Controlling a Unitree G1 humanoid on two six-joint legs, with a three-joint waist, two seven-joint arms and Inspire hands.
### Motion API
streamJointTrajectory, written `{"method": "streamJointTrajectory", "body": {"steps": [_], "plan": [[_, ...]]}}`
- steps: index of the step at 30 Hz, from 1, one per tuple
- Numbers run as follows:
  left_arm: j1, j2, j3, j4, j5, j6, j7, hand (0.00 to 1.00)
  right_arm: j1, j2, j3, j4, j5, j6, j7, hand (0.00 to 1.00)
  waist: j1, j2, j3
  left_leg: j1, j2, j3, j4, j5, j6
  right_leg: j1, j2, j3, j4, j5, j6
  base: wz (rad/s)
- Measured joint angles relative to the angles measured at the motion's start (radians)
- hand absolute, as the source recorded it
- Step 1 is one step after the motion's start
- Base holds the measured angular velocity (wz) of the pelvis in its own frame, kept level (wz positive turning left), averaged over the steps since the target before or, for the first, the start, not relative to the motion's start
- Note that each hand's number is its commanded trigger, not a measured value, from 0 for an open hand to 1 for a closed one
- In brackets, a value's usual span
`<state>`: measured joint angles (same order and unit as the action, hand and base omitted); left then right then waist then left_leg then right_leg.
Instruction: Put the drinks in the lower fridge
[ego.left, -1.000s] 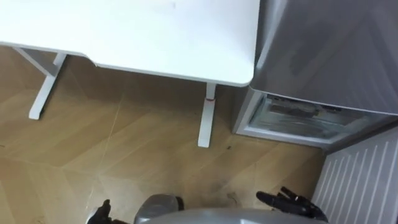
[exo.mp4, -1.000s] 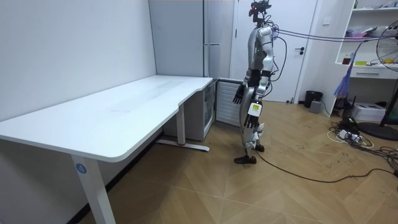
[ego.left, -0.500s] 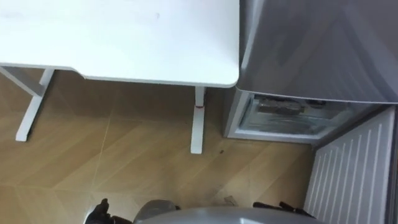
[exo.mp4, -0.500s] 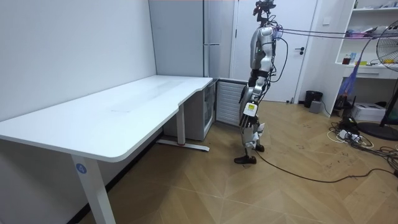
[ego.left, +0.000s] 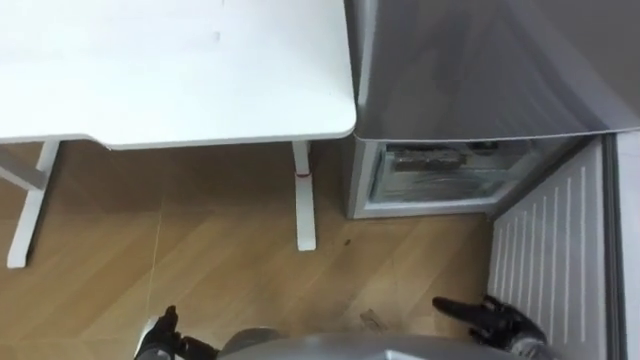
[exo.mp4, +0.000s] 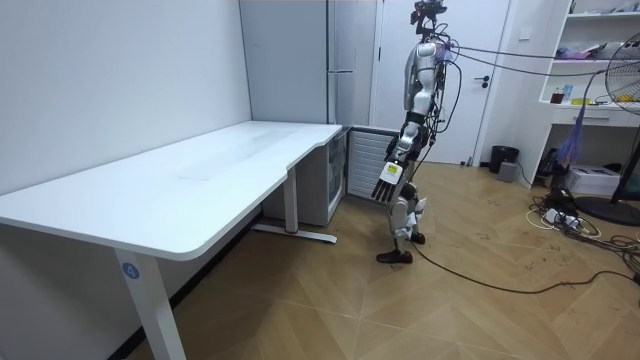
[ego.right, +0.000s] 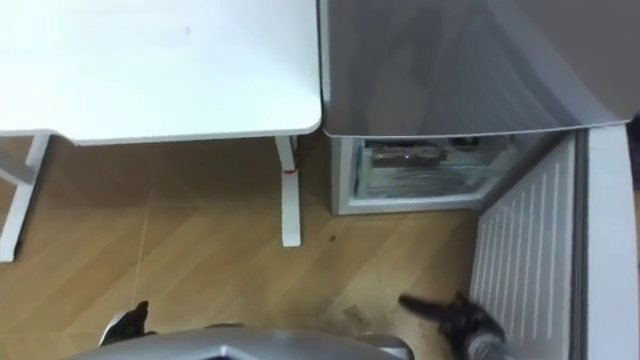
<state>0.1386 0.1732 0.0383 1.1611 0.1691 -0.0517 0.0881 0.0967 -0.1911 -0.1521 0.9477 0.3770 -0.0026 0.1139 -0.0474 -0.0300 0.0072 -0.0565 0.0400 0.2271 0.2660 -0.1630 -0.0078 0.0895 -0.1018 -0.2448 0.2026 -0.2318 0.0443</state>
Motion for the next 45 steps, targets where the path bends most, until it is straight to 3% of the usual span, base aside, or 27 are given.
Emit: {"method": "streamJointTrajectory", "body": {"steps": [2,5,7,10,14,19,24,34,45], "plan": [[-0.009,0.002,0.000,0.000,0.001,0.000,0.011,0.00,-0.022,-0.005,-0.008,-0.092,-0.043,-0.042,-0.037,0.00,-0.015,-0.006,-0.0030,0.005,-0.001,0.008,-0.005,0.000,0.001,0.000,-0.001,0.012,0.001,0.003,0.002,-0.14],[-0.006,0.013,0.008,-0.004,0.013,0.000,0.014,0.00,-0.018,-0.008,-0.030,-0.252,-0.137,-0.058,-0.087,0.00,-0.014,-0.015,-0.0090,0.019,-0.004,0.023,-0.024,0.001,0.001,-0.001,-0.002,0.029,-0.002,0.004,0.004,-0.16],[-0.003,0.014,0.033,-0.011,0.037,0.001,0.015,0.00,-0.005,-0.008,-0.036,-0.314,-0.177,-0.070,-0.116,0.00,-0.017,-0.025,-0.0077,0.021,-0.005,0.024,-0.032,0.001,0.000,-0.002,-0.002,0.032,-0.005,0.004,0.004,-0.04],[0.007,0.013,0.038,-0.028,0.041,0.001,0.015,0.00,0.004,-0.009,-0.039,-0.342,-0.208,-0.073,-0.165,0.00,-0.020,-0.032,-0.0120,0.030,-0.006,0.031,-0.046,0.001,0.000,0.000,-0.001,0.041,-0.014,0.006,0.005,-0.10],[0.011,0.013,0.040,-0.036,0.041,0.001,0.013,0.00,0.005,-0.011,-0.046,-0.392,-0.228,-0.072,-0.194,0.00,-0.040,-0.031,-0.0116,0.039,-0.012,0.035,-0.069,0.004,-0.003,-0.006,-0.004,0.046,-0.015,0.007,0.006,-0.07],[0.019,0.019,0.042,-0.042,0.043,0.003,0.017,0.00,0.005,-0.028,-0.076,-0.449,-0.223,-0.072,-0.258,0.00,-0.050,-0.049,-0.0151,0.044,-0.012,0.035,-0.071,0.004,-0.003,-0.004,-0.005,0.048,-0.017,0.008,0.007,-0.01],[0.037,0.019,0.066,-0.066,0.077,0.020,0.017,0.00,0.005,-0.029,-0.119,-0.453,-0.226,-0.072,-0.336,0.00,-0.055,-0.058,-0.0160,0.047,-0.013,0.035,-0.076,0.004,-0.003,-0.003,-0.005,0.050,-0.017,0.009,0.008,-0.01],[0.089,0.014,0.100,-0.116,0.080,0.029,0.008,0.00,0.047,-0.049,-0.230,-0.448,-0.137,-0.072,-0.419,0.00,-0.063,-0.048,-0.0140,0.068,-0.015,0.029,-0.082,0.004,-0.003,0.015,-0.005,0.055,-0.017,0.009,0.008,-0.01],[0.115,0.014,0.104,-0.134,0.082,0.050,0.006,0.00,0.058,-0.071,-0.251,-0.198,-0.030,-0.067,-0.435,0.00,-0.091,-0.053,-0.0126,0.063,-0.015,0.023,-0.078,0.005,-0.003,0.014,-0.004,0.053,-0.015,0.009,0.008,0.01]]}}
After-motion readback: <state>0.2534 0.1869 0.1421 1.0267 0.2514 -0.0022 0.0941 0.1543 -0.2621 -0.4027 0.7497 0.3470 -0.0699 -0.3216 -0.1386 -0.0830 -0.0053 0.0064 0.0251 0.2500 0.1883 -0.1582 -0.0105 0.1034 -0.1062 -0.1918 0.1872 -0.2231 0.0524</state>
